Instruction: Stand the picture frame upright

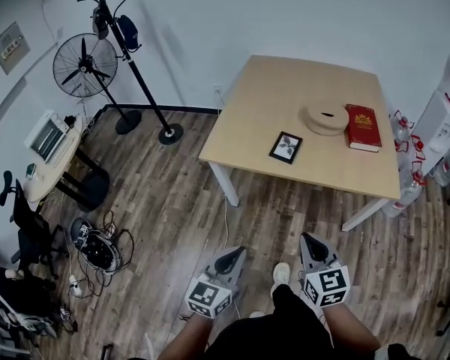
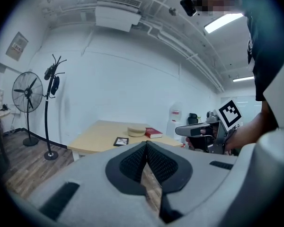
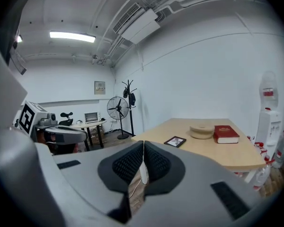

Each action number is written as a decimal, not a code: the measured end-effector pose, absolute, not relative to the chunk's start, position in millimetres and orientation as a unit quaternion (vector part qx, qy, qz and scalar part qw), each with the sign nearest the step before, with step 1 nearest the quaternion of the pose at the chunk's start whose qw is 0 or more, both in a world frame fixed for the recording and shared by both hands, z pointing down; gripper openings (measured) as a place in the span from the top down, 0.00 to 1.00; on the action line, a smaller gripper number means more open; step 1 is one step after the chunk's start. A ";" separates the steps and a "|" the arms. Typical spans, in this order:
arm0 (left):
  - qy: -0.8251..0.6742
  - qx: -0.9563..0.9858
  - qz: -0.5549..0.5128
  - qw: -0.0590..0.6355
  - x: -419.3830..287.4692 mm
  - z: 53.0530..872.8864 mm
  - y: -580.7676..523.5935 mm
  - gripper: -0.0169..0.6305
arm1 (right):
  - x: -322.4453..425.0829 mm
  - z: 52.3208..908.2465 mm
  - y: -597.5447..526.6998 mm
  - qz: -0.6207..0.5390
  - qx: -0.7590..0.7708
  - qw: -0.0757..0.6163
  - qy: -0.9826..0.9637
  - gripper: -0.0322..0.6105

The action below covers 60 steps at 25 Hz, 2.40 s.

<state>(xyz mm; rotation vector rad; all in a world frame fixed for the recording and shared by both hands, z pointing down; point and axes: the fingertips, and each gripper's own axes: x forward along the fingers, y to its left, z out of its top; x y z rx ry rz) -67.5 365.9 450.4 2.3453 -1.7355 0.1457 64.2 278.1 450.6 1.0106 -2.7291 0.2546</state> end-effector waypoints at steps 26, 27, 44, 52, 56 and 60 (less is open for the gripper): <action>-0.592 0.788 0.097 0.138 -101.0 472.7 134.5 0.97 | 44.7 467.5 39.5 0.111 0.336 0.116 -0.928 0.93; -0.592 0.788 0.099 0.138 -102.7 474.1 128.8 0.97 | 43.5 468.4 35.5 0.112 0.337 0.115 -0.928 0.93; -0.539 0.820 0.102 0.161 -172.8 488.5 -6.4 0.97 | -31.3 470.9 -62.9 0.121 0.385 0.125 -0.906 0.93; -0.474 0.855 0.112 0.179 -191.8 499.9 -70.4 0.97 | -54.8 489.9 -108.5 0.150 0.441 0.145 -0.873 0.93; -0.438 0.869 0.132 0.191 -195.0 513.0 -88.6 0.97 | -58.8 502.3 -123.5 0.172 0.472 0.150 -0.851 0.93; -0.415 0.877 0.142 0.199 -194.7 524.9 -106.9 0.97 | -57.4 516.0 -134.4 0.190 0.495 0.161 -0.833 0.93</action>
